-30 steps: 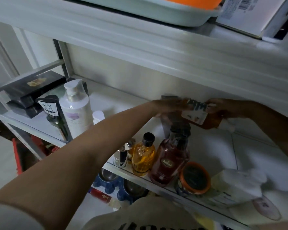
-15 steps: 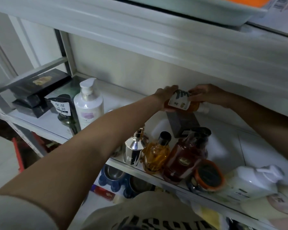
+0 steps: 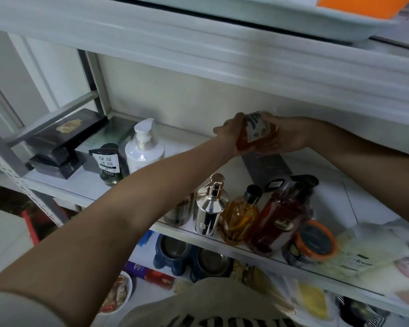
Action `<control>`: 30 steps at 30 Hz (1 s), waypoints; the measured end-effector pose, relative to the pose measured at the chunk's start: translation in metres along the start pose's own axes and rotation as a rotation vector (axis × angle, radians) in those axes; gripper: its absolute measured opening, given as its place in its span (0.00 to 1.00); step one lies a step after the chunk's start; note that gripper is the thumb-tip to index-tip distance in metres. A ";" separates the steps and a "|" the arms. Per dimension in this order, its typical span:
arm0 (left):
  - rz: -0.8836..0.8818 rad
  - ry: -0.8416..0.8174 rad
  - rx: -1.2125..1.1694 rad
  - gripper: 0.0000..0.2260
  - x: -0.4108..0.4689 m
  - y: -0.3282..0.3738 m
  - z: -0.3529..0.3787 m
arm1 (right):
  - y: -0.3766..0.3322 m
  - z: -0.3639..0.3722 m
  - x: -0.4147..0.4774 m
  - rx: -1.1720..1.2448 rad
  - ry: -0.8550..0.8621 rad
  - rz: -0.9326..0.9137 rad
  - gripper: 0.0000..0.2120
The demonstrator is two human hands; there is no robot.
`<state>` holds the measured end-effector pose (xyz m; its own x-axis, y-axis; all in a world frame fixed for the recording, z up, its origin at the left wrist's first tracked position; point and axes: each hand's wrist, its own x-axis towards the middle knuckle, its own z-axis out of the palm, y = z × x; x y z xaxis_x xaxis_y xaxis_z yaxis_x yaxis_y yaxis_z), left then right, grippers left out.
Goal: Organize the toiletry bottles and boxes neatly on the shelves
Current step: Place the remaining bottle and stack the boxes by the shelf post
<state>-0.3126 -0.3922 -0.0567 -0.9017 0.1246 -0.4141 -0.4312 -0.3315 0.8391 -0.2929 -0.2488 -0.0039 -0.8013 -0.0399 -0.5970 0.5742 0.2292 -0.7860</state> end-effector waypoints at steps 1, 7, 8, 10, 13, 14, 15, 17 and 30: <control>0.023 -0.032 0.043 0.22 -0.003 -0.001 -0.001 | -0.001 0.003 -0.001 0.081 0.018 -0.008 0.27; 0.058 -0.157 0.108 0.46 -0.015 -0.013 -0.003 | -0.001 0.020 -0.015 0.258 0.003 0.020 0.33; 0.052 -0.152 0.076 0.43 -0.018 -0.013 -0.004 | -0.001 0.023 -0.017 0.278 -0.005 0.014 0.32; -0.024 -0.156 -0.058 0.34 -0.028 -0.010 -0.005 | 0.000 0.025 -0.021 0.297 -0.009 -0.021 0.32; -0.009 -0.197 -0.013 0.33 -0.043 -0.003 -0.010 | 0.000 0.026 -0.030 0.319 -0.023 -0.090 0.35; 0.022 -0.211 0.018 0.32 -0.049 -0.001 -0.011 | -0.001 0.027 -0.034 0.315 -0.022 -0.109 0.35; 0.039 -0.207 0.024 0.30 -0.057 0.001 -0.013 | -0.002 0.028 -0.039 0.299 -0.018 -0.129 0.34; 0.078 -0.229 0.062 0.28 -0.079 0.005 -0.019 | -0.001 0.030 -0.048 0.308 -0.020 -0.165 0.30; 0.149 -0.137 0.046 0.23 -0.200 -0.026 -0.040 | 0.036 0.057 -0.119 0.006 -0.104 -0.256 0.25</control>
<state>-0.1198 -0.4455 -0.0101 -0.9504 0.2045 -0.2344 -0.2905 -0.3137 0.9040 -0.1672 -0.2910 0.0294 -0.8991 -0.1954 -0.3918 0.3564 0.1930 -0.9142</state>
